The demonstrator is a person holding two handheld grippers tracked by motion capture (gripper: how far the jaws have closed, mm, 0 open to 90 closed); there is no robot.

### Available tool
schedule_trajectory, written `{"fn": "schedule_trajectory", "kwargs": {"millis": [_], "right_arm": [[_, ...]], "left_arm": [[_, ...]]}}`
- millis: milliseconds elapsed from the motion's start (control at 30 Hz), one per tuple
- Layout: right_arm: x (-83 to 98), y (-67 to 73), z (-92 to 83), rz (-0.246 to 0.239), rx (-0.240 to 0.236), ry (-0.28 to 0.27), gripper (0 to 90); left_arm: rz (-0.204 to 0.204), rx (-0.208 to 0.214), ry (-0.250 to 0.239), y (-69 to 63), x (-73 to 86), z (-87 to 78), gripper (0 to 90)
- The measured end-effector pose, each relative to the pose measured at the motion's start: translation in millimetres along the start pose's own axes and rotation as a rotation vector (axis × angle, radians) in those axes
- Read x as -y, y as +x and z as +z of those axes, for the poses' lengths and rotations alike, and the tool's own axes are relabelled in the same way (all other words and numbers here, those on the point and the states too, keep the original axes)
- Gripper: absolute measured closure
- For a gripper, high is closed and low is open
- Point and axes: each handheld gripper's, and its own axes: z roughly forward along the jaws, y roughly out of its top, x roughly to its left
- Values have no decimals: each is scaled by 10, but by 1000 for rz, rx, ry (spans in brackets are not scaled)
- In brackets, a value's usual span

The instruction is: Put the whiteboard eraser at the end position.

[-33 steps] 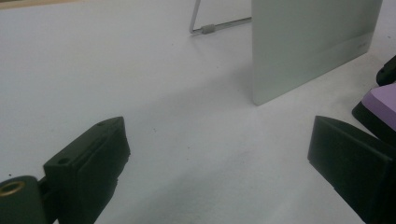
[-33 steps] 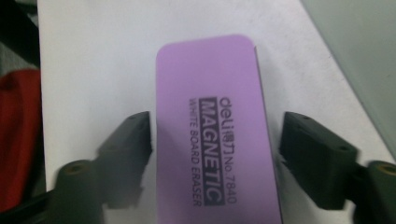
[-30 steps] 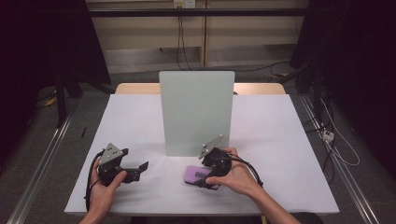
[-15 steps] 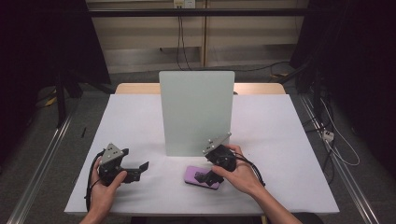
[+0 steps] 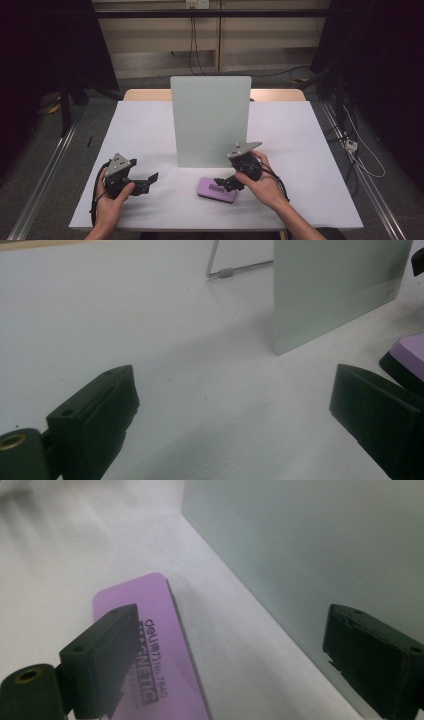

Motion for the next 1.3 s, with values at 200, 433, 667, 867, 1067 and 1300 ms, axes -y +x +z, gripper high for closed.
{"fn": "schedule_trajectory", "kwargs": {"millis": [200,433,667,867,1067,1300], "right_arm": [[77,-79,-76,36,37,-30,85],[176,-170,-198,100,100,-99,87],[303,-287,-322,141,154,-133,86],[417,-370,-434,174,178,-149,86],[528,-435,-526,208,203,-155,89],[653,-481,-603,246,231,-164,91]], "left_arm": [[6,7,7,-8,3,6,49],[-4,-1,-5,2,0,-10,49],[-11,3,-4,1,-3,-11,49],[-13,-2,-4,1,3,-9,49],[-20,-14,-9,4,8,-12,49],[-18,-13,-1,5,16,-17,49]]}}
